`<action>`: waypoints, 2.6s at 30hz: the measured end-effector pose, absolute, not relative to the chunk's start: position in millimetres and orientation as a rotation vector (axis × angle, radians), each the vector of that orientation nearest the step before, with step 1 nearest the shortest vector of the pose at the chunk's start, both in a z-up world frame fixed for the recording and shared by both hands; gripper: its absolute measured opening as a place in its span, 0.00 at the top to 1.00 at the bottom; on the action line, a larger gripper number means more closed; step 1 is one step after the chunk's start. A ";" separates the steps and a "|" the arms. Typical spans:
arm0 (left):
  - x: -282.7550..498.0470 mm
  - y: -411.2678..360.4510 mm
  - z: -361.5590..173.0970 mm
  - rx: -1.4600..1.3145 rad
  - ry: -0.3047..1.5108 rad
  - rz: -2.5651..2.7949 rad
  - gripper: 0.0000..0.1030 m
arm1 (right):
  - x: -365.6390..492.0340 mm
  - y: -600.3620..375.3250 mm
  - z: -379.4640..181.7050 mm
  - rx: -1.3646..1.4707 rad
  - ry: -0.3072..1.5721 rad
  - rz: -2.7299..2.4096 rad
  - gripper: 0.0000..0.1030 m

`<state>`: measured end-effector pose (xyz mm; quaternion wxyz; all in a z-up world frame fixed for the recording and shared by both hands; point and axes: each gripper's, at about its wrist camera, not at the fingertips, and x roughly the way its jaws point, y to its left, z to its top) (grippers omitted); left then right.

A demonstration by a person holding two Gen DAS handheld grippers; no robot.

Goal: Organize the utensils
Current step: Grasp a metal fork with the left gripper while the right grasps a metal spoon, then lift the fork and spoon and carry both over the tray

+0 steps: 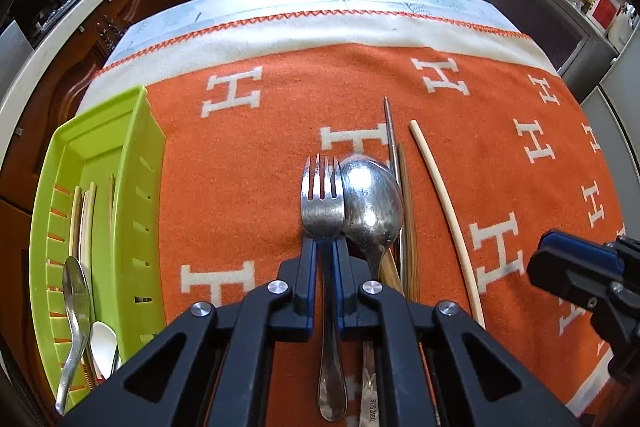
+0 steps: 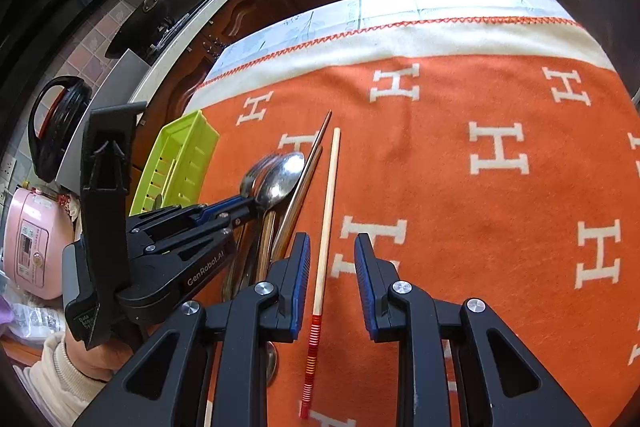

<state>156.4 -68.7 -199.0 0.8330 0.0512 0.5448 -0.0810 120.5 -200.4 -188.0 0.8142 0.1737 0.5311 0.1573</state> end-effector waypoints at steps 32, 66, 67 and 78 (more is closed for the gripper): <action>102.0 2.0 -145.2 -0.152 1.009 -0.291 0.96 | 163.1 -121.2 -219.2 0.395 1.127 0.411 0.78; 35.0 62.4 -69.0 -0.202 0.852 -0.283 0.97 | 86.8 -77.5 -110.2 0.257 0.855 0.545 0.98; 30.3 67.5 -64.3 -0.201 0.845 -0.275 0.97 | 81.3 -75.3 -103.6 0.254 0.845 0.552 0.98; 6.3 116.0 -51.8 -0.130 0.889 -0.139 0.97 | 55.0 -27.5 -53.2 0.204 0.785 0.641 0.98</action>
